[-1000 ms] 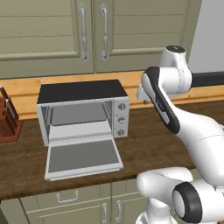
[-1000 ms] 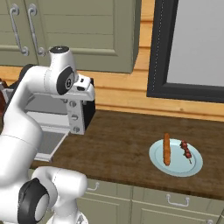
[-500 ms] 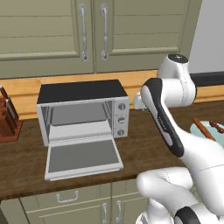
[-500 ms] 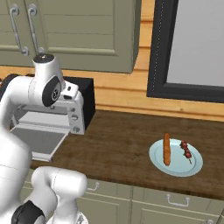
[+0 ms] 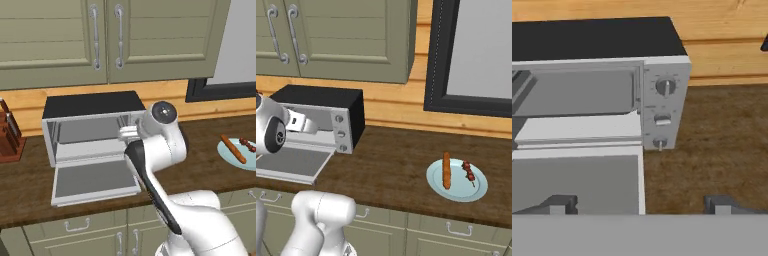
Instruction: Pick up the kebab skewer and baguette bread, and place them inside the toaster oven. Close the toaster oven door and start by setting the timer.
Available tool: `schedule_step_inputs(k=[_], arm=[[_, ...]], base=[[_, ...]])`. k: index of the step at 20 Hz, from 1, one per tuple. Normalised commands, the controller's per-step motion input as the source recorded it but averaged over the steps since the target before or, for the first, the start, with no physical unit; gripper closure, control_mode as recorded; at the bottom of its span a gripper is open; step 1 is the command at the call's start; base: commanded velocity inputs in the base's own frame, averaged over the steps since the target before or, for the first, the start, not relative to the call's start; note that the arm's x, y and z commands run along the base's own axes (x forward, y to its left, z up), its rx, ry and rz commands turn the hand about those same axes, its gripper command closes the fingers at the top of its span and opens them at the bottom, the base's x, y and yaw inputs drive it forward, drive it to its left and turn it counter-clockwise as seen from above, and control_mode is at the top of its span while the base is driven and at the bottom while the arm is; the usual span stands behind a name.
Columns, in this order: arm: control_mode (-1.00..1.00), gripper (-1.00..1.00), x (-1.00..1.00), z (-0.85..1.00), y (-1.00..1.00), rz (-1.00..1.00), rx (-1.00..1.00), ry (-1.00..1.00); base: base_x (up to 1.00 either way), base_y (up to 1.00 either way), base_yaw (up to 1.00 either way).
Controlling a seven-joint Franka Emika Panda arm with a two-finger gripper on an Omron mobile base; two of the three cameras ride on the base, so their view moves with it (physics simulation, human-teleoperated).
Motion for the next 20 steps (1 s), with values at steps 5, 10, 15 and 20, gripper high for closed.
schedule_step_inputs(k=[5, 10, 15, 20], arm=[[-1.0, -1.0, 0.5, -0.03, 1.0, -0.12, -0.01, -0.14], [-1.0, -1.0, 0.45, -0.1, 0.88, -0.02, -0.01, -0.08], [-1.0, -1.0, 0.51, -0.31, 0.4, -0.09, -0.01, -0.12], [-1.0, -1.0, 0.18, -0.33, 0.1, -0.07, -0.03, -0.16]], base=[[0.0, 0.0, 0.0], [0.0, 0.0, 0.0], [0.0, 0.0, 0.0], [0.0, 0.0, 0.0]])
